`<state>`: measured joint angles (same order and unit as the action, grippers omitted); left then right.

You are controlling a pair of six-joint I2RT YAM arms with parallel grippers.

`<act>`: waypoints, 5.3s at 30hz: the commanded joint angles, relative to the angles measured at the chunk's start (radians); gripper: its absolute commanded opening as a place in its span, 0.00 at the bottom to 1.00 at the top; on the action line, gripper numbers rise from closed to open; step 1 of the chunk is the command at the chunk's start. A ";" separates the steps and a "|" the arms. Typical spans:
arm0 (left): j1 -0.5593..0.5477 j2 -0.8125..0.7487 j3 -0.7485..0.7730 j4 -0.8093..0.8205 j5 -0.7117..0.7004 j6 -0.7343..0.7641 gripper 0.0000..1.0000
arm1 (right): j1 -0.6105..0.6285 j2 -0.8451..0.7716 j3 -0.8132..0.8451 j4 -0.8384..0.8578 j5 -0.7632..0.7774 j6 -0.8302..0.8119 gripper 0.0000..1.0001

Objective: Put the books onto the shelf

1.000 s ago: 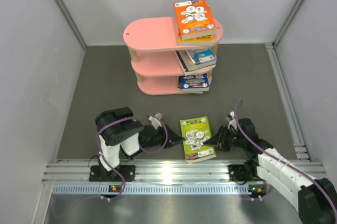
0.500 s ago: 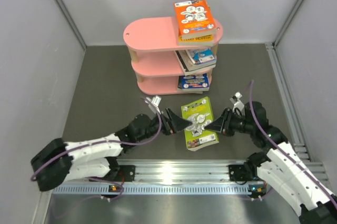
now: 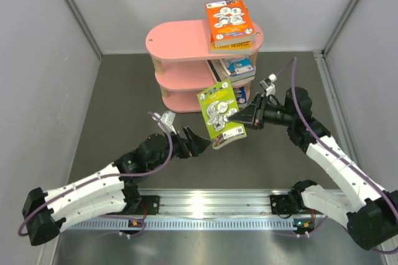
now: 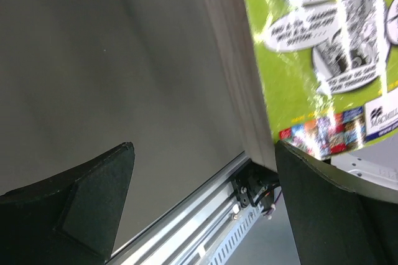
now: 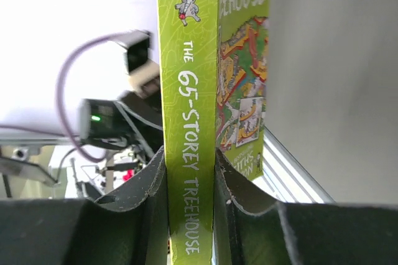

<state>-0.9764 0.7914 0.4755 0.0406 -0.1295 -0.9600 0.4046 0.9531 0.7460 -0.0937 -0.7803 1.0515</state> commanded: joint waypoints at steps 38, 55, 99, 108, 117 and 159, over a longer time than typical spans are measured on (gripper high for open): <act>-0.002 -0.139 -0.094 -0.110 -0.042 -0.016 0.97 | -0.222 0.229 0.118 0.615 -0.209 0.407 0.00; -0.002 -0.231 -0.094 -0.222 -0.084 -0.014 0.97 | -0.352 0.591 0.363 0.996 -0.220 0.705 0.00; -0.002 -0.150 -0.115 -0.137 -0.068 -0.029 0.96 | -0.458 0.661 0.435 0.099 -0.300 0.001 0.56; -0.002 -0.146 -0.124 -0.123 -0.068 -0.029 0.96 | -0.469 0.607 0.398 0.058 -0.309 -0.021 0.50; -0.002 -0.144 -0.138 -0.108 -0.065 -0.034 0.96 | -0.474 0.572 0.434 0.052 -0.312 0.005 0.06; -0.002 -0.166 -0.164 -0.104 -0.068 -0.048 0.96 | -0.474 0.589 0.444 0.101 -0.283 0.025 0.89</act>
<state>-0.9768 0.6247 0.3222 -0.1184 -0.1989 -1.0004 -0.0574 1.6154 1.2015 -0.0032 -1.0554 1.1172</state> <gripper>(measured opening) 0.961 0.892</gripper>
